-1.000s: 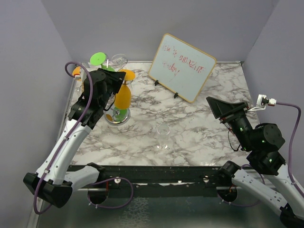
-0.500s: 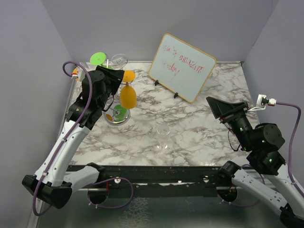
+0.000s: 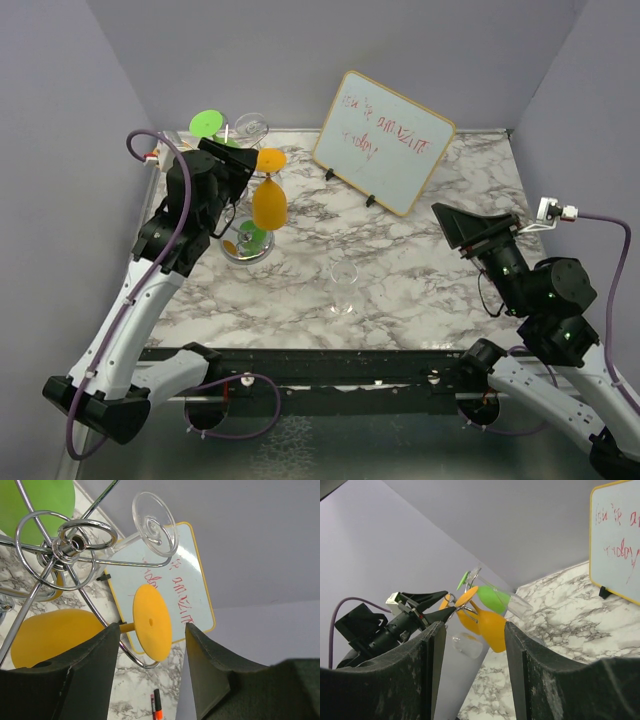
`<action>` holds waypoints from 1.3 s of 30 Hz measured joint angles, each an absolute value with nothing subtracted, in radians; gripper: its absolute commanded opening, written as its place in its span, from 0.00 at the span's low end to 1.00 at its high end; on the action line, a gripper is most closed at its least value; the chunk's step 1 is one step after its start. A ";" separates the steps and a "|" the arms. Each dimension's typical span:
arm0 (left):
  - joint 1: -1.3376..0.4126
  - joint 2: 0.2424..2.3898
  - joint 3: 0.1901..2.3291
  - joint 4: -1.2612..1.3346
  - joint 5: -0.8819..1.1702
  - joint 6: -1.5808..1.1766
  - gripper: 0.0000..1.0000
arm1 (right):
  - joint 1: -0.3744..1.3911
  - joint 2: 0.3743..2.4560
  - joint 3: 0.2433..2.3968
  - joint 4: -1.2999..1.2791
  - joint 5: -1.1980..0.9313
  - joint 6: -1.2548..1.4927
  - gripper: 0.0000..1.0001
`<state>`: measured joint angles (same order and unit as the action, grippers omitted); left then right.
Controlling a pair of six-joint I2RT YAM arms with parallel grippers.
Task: Place the wine glass upside down on the wine glass rack
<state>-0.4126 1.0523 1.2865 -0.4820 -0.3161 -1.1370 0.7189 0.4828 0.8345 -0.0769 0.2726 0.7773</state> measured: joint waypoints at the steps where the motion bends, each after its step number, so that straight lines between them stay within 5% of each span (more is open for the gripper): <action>1: -0.413 1.050 1.287 -0.483 -0.316 -1.134 0.57 | 0.719 0.484 0.834 -0.076 0.273 0.777 0.55; 19: -0.413 0.926 1.295 -0.507 -0.293 -0.903 0.80 | 0.719 0.638 0.897 -0.142 0.232 0.741 0.56; 27: -0.413 0.888 1.311 -0.513 -0.098 -0.681 0.99 | 0.719 0.923 1.091 -0.385 0.122 0.558 0.59; 39: -0.413 0.879 1.316 -0.513 0.321 -0.555 0.99 | 0.720 1.109 1.065 -0.598 -0.142 0.381 0.57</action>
